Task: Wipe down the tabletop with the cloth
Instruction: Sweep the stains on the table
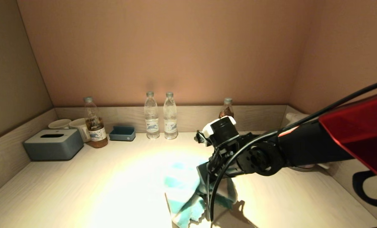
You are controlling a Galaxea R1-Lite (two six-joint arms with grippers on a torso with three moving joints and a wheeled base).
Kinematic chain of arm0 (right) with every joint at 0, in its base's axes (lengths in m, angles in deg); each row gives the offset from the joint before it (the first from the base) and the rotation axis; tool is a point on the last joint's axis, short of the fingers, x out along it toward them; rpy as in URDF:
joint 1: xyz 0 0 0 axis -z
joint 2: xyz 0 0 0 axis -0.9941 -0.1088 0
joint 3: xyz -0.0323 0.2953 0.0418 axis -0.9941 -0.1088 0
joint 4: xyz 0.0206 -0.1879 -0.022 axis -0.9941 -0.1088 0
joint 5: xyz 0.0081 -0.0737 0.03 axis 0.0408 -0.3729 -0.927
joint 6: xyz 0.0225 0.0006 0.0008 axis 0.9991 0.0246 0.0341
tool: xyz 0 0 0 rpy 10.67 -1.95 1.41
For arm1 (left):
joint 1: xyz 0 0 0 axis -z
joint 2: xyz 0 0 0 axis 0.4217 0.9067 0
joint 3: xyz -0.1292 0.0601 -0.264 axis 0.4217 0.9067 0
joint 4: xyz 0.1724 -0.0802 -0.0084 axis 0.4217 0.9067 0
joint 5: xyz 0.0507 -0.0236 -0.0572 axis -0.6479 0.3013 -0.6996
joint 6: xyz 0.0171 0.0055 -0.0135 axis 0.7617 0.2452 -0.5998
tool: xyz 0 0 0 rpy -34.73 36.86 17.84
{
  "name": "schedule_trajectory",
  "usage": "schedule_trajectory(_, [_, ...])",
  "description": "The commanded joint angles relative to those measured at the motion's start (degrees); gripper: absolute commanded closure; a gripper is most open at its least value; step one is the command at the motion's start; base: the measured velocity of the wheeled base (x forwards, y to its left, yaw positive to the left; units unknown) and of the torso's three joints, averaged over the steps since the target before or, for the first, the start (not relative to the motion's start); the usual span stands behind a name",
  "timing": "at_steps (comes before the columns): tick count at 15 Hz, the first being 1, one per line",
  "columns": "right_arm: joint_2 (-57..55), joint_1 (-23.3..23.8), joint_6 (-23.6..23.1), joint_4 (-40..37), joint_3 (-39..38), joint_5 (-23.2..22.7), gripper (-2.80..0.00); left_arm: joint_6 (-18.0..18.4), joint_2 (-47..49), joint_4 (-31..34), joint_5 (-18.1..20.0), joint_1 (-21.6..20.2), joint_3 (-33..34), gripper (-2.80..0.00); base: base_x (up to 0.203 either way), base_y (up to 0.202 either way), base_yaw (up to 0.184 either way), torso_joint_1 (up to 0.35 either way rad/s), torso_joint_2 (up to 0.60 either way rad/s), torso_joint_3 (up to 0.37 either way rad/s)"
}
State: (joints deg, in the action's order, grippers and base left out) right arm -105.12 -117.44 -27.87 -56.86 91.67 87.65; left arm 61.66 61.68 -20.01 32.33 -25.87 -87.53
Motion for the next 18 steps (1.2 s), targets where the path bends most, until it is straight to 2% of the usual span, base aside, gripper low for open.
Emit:
schedule_trajectory(1, [-5.0, -4.5, -0.2, -1.7, 9.0, 0.0, 0.0, 0.0, 0.0, 0.0, 0.0, 0.0, 0.0, 0.0, 0.0, 0.0, 0.0, 0.0, 0.0, 0.0])
schedule_trajectory(4, [-10.9, -10.5, -1.0, -4.6, 18.8, 0.0, 0.0, 0.0, 0.0, 0.0, 0.0, 0.0, 0.0, 0.0, 0.0, 0.0, 0.0, 0.0, 0.0, 0.0])
schedule_trajectory(9, [-14.0, -14.2, -2.0, -7.7, 27.3, 0.1, 0.0, 0.0, 0.0, 0.0, 0.0, 0.0, 0.0, 0.0, 0.0, 0.0, 0.0, 0.0, 0.0, 0.0])
schedule_trajectory(13, [-18.2, -18.5, -2.4, -10.9, 40.3, 1.0, 0.0, 0.0, 0.0, 0.0, 0.0, 0.0, 0.0, 0.0, 0.0, 0.0, 0.0, 0.0, 0.0, 0.0])
schedule_trajectory(18, [-19.6, -21.3, -3.1, -10.3, 41.1, 1.3, 0.0, 0.0, 0.0, 0.0, 0.0, 0.0, 0.0, 0.0, 0.0, 0.0, 0.0, 0.0, 0.0, 0.0])
